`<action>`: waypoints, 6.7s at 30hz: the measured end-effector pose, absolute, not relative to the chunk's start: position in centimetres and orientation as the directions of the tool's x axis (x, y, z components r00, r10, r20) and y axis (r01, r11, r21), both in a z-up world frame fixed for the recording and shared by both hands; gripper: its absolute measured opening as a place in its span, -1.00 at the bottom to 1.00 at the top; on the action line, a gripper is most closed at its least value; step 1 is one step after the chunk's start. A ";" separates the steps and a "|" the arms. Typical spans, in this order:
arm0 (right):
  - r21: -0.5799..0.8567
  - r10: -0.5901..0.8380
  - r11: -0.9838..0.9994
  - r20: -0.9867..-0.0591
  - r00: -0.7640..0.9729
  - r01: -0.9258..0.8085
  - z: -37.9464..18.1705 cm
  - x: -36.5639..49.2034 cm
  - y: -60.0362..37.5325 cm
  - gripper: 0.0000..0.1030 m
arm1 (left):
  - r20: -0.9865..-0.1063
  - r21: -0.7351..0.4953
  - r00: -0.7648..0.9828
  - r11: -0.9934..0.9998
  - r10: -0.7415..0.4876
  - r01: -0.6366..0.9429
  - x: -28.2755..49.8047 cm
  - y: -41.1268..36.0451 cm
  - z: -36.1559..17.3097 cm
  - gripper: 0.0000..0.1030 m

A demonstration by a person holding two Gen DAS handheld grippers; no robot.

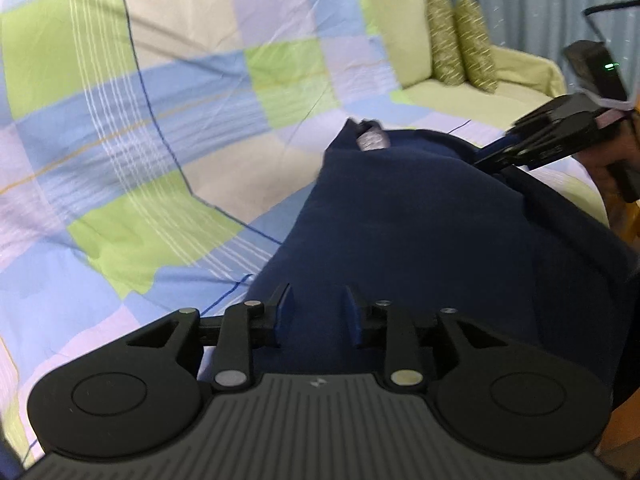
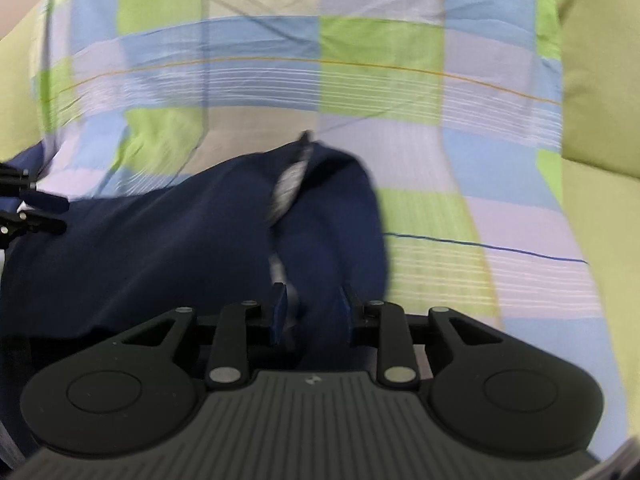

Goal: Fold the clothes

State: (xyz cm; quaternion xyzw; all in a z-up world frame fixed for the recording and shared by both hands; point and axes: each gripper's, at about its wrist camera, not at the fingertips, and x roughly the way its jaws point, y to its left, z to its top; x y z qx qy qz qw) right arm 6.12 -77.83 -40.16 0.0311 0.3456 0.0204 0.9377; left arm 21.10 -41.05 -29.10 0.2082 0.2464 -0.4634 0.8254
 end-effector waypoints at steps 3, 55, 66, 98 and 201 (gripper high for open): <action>0.027 0.043 0.999 -0.595 0.802 -0.033 -41.4 5.4 -76.5 -0.51 | -0.532 0.156 0.504 0.507 -0.680 0.848 19.8 -40.7 -30.1 -0.28; -0.656 0.063 0.694 -0.356 0.932 -0.298 -32.5 11.5 -69.1 -0.99 | -0.402 0.505 0.770 0.581 -0.496 0.638 26.0 -43.8 -20.9 -0.93; -0.540 -0.123 0.839 -0.292 0.949 -0.057 -35.2 29.1 -69.9 -0.35 | -0.431 0.441 0.824 0.710 -0.368 0.549 41.0 -48.2 -28.3 -0.61; 0.005 0.059 0.997 -0.668 0.741 -0.075 -38.8 -10.7 -68.3 0.11 | -0.757 -0.247 0.291 0.669 -0.585 0.701 17.8 -33.7 -32.5 -0.46; -0.248 0.102 0.940 -0.446 0.889 -0.232 -40.9 31.5 -74.9 -0.15 | -0.572 0.552 0.744 0.508 -0.346 0.661 43.0 -44.9 -32.8 -0.82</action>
